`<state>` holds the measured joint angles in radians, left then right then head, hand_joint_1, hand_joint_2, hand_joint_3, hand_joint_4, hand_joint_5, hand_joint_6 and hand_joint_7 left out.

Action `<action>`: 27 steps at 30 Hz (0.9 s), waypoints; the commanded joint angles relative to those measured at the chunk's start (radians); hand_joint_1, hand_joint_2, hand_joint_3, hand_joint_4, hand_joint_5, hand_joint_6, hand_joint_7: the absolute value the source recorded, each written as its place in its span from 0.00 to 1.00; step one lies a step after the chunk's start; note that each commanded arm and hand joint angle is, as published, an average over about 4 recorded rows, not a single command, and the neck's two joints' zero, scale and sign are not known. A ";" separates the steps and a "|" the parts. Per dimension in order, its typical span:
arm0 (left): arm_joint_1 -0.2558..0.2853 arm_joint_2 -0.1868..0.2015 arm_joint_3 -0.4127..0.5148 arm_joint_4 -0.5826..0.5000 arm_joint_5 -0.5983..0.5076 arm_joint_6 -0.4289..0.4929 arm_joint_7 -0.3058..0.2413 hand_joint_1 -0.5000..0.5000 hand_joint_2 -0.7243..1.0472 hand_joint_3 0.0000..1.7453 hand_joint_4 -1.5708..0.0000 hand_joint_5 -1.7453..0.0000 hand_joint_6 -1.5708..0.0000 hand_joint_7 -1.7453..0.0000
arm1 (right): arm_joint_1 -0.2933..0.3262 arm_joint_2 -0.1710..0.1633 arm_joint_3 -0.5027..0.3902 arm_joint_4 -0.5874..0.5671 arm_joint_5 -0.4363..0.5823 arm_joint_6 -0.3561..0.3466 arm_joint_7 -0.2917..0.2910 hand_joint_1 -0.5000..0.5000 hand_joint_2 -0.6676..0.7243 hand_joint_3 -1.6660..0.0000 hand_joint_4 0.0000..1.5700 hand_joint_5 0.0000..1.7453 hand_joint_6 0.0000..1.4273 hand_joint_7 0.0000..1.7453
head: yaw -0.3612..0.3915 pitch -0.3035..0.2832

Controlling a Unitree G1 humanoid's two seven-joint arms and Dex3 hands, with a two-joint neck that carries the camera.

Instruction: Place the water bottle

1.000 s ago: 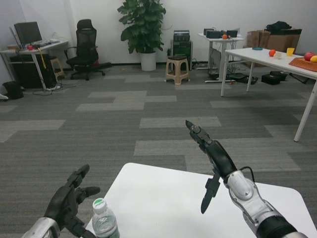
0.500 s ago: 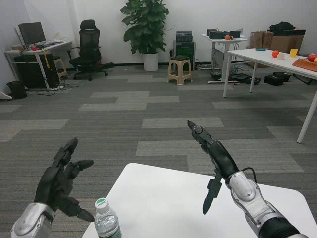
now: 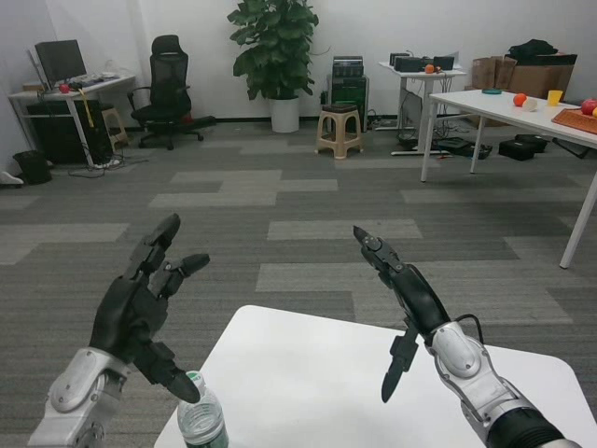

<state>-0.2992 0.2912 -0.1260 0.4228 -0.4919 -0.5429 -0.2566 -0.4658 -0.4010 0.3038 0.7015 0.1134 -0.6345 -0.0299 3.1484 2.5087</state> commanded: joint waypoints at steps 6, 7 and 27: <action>-0.013 0.008 -0.020 -0.072 -0.001 -0.001 0.003 0.00 0.10 0.05 1.00 0.47 1.00 0.92 | -0.016 -0.002 0.000 -0.002 0.006 -0.005 -0.008 0.21 0.86 1.00 0.00 0.00 0.00 0.00 | 0.001 -0.001; -0.016 0.006 -0.027 -0.080 -0.002 -0.001 0.003 0.00 0.10 0.05 1.00 0.47 1.00 0.92 | -0.016 -0.002 0.000 -0.002 0.006 -0.005 -0.008 0.21 0.86 1.00 0.00 0.00 0.00 0.00 | 0.001 -0.002; -0.079 -0.011 -0.119 -0.111 0.000 0.000 0.003 0.00 0.12 0.05 1.00 0.47 1.00 0.92 | -0.017 -0.001 -0.003 -0.001 0.006 -0.005 -0.008 0.21 0.86 1.00 0.00 0.00 0.00 0.00 | -0.014 -0.002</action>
<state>-0.3600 0.2805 -0.2466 0.3058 -0.4921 -0.5430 -0.2543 -0.4658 -0.4009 0.3039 0.7016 0.1134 -0.6345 -0.0301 3.1343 2.5063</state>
